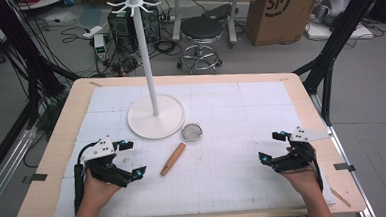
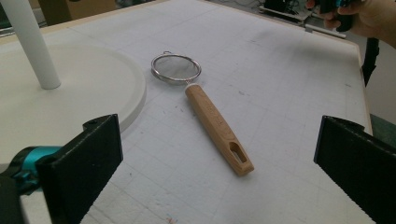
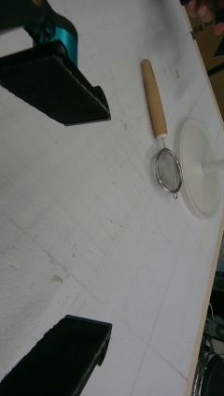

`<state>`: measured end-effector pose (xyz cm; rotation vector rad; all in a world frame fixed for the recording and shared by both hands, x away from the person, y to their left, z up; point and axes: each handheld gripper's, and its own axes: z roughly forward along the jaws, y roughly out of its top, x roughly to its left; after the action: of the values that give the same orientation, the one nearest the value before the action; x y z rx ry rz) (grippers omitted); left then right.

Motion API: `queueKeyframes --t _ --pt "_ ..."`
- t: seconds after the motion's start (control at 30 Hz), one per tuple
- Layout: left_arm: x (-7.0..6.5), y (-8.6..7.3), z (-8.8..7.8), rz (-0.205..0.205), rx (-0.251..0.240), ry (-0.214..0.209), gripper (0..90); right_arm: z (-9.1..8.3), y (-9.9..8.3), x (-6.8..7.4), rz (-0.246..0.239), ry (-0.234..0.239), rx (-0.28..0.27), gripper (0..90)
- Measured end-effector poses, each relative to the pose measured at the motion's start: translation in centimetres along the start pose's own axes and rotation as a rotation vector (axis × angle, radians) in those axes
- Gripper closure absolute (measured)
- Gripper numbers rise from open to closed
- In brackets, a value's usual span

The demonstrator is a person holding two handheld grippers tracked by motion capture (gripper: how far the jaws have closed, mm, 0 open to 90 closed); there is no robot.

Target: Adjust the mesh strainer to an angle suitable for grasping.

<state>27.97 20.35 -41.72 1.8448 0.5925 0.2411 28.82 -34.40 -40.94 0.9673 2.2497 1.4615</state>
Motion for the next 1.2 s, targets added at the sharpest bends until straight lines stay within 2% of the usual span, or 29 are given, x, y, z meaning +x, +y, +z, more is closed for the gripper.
queueKeyframes --t 0.23,0.33,0.4,0.5,0.67,0.73,0.8,0.9,1.2 --pt "0.1 -0.1 0.4 -0.002 0.014 0.008 1.7 0.1 0.0 0.0 0.015 0.012 -0.005 0.6" --pt "-0.2 -0.1 0.7 0.008 0.028 -0.004 1.7 0.1 0.0 0.2 0.016 0.012 -0.001 0.6" --pt "-0.3 0.0 0.8 0.005 0.021 -0.010 1.7 0.0 0.0 0.3 0.015 0.010 -0.001 0.6" --pt "-0.2 0.1 1.0 -0.017 0.000 0.001 1.7 0.0 0.0 0.3 0.010 0.004 0.004 0.6" --pt "-0.3 0.5 1.4 -0.031 0.013 0.012 1.7 0.1 0.0 0.2 0.014 0.005 0.007 0.6" --pt "-0.4 0.6 2.0 -0.031 0.021 0.005 1.7 0.1 0.0 0.2 0.016 0.006 0.006 0.6" --pt "-0.6 0.8 2.9 -0.022 0.050 0.005 1.7 0.1 0.0 0.1 0.012 0.004 0.004 0.6" --pt "-0.8 1.2 3.7 -0.015 0.060 0.002 1.7 0.1 0.0 0.1 0.015 0.005 0.006 0.6" --pt "-1.2 1.6 6.3 -0.020 0.110 -0.011 1.7 0.1 0.0 0.3 0.011 0.009 0.003 0.6"
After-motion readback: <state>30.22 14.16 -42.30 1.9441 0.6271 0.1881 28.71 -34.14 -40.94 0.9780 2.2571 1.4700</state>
